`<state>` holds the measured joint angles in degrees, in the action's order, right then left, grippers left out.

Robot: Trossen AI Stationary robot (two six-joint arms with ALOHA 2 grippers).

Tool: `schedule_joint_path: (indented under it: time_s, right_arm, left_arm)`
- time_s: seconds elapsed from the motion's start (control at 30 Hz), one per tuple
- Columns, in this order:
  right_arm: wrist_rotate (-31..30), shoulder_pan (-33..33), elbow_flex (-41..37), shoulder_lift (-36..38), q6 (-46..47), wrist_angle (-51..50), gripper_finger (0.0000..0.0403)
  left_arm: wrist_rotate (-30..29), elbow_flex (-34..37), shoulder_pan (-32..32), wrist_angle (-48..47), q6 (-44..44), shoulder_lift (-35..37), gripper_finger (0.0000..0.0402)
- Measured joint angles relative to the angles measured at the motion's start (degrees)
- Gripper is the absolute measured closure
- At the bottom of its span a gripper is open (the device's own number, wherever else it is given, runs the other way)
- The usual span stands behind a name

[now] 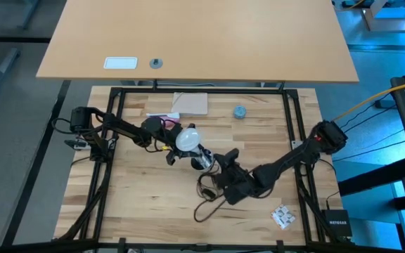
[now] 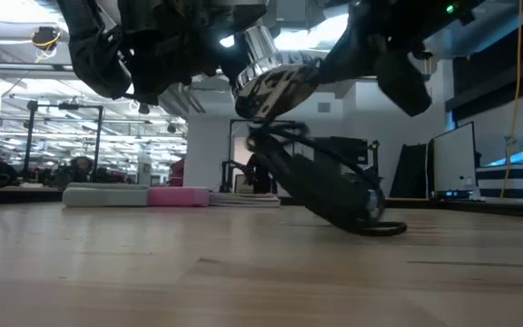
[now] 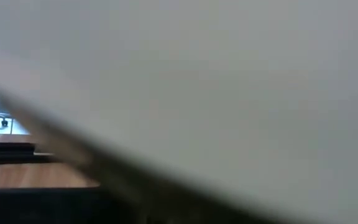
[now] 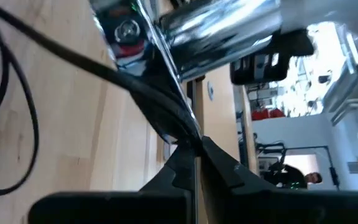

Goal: Screw lightbulb
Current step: Insert the white lightbulb into the desk lamp

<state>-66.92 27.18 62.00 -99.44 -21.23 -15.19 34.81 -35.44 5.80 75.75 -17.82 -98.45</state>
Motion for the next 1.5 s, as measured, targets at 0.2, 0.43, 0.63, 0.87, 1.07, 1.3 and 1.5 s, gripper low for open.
schedule_joint_path:
  time_s: [0.2,0.43,0.63,0.87,1.07,1.3,1.5]
  right_arm:
    - [4.4,-4.8,0.0,0.1,-0.3,-0.3,0.0387]
    - [7.1,-11.3,-0.2,0.1,-4.9,-1.2,0.04]
    - [13.6,-16.2,-0.2,0.2,-6.5,-0.9,0.0401]
    - [22.8,-18.3,-0.1,0.2,-6.8,-3.0,0.0401]
    - [22.6,-16.0,-0.1,0.2,-7.7,-6.6,0.0401]
    - [22.9,-10.2,-0.1,0.2,-7.8,-11.2,0.04]
    - [19.5,-3.1,0.0,0.9,-7.8,-12.1,0.04]
  left_arm:
    - [-0.5,0.1,0.0,-0.4,0.0,0.0,0.0251]
    - [6.5,0.2,-1.1,-0.3,-3.3,-0.1,0.0253]
    - [5.6,0.2,-2.9,0.2,-1.3,-0.1,0.0253]
    - [4.3,0.1,-2.9,0.3,-0.4,-0.1,0.0252]
    - [3.7,0.1,-1.7,0.3,-0.2,-0.1,0.0252]
    - [1.5,0.1,-0.1,0.3,-0.9,-0.1,0.0251]
    - [-0.2,0.1,1.7,0.0,-1.4,-0.1,0.0251]
